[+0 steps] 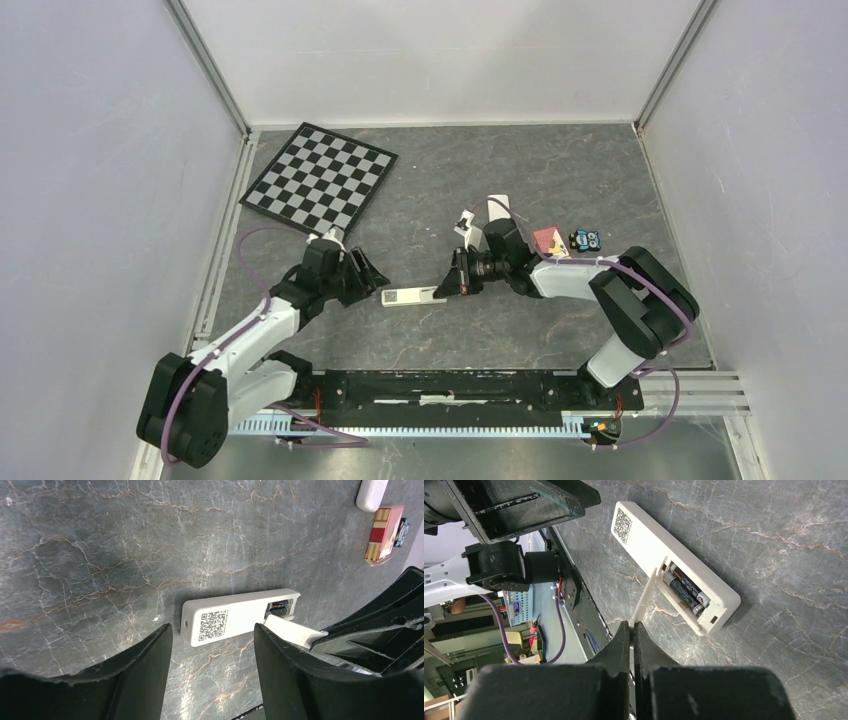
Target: Load the batteries into the remote control
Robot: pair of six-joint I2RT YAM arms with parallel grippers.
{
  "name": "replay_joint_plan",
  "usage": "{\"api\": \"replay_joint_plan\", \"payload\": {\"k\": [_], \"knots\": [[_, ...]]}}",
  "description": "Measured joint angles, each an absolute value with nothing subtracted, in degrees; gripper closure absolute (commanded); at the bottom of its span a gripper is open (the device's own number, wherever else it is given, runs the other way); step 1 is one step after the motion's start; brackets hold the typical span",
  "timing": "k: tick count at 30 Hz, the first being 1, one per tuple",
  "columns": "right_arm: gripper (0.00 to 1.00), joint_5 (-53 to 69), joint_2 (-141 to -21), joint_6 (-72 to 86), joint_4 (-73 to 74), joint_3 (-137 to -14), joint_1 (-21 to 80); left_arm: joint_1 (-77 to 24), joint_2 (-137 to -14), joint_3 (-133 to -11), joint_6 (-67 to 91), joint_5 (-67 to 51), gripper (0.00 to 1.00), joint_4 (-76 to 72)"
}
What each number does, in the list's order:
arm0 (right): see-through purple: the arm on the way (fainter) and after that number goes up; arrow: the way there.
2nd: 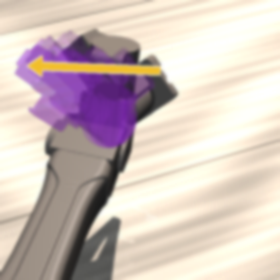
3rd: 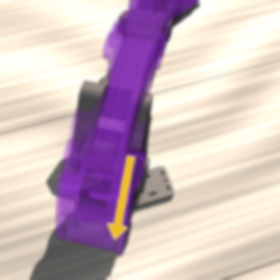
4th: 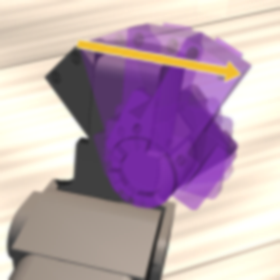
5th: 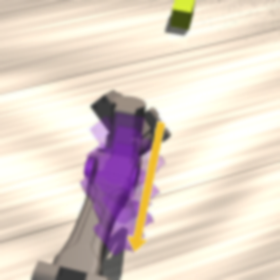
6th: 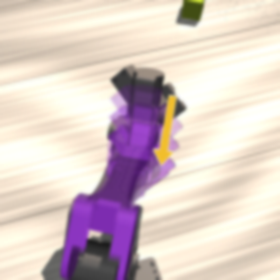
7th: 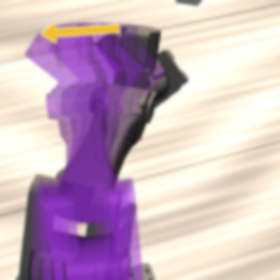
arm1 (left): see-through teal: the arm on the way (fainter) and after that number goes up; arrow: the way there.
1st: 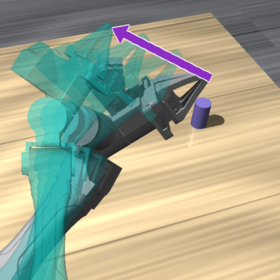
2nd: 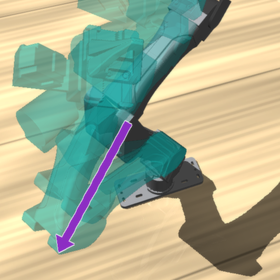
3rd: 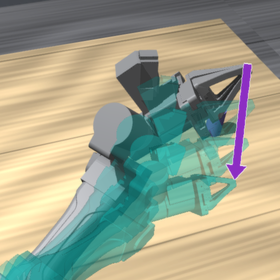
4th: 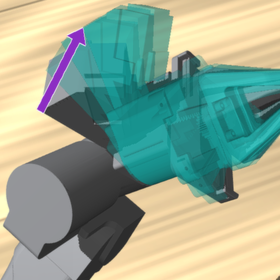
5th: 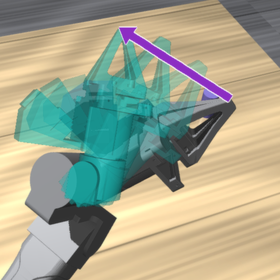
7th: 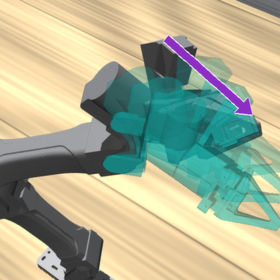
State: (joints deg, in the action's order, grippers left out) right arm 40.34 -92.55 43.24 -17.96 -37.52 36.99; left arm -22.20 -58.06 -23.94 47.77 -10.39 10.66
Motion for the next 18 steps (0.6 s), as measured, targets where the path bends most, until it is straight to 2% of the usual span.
{"api": "replay_joint_plan", "payload": {"k": [18], "knots": [[1.00,40.29,-93.89,46.98,-20.16,-36.60,34.70,-22.20,-60.62,-23.05,46.15,-12.49,0.39,10.00]]}}
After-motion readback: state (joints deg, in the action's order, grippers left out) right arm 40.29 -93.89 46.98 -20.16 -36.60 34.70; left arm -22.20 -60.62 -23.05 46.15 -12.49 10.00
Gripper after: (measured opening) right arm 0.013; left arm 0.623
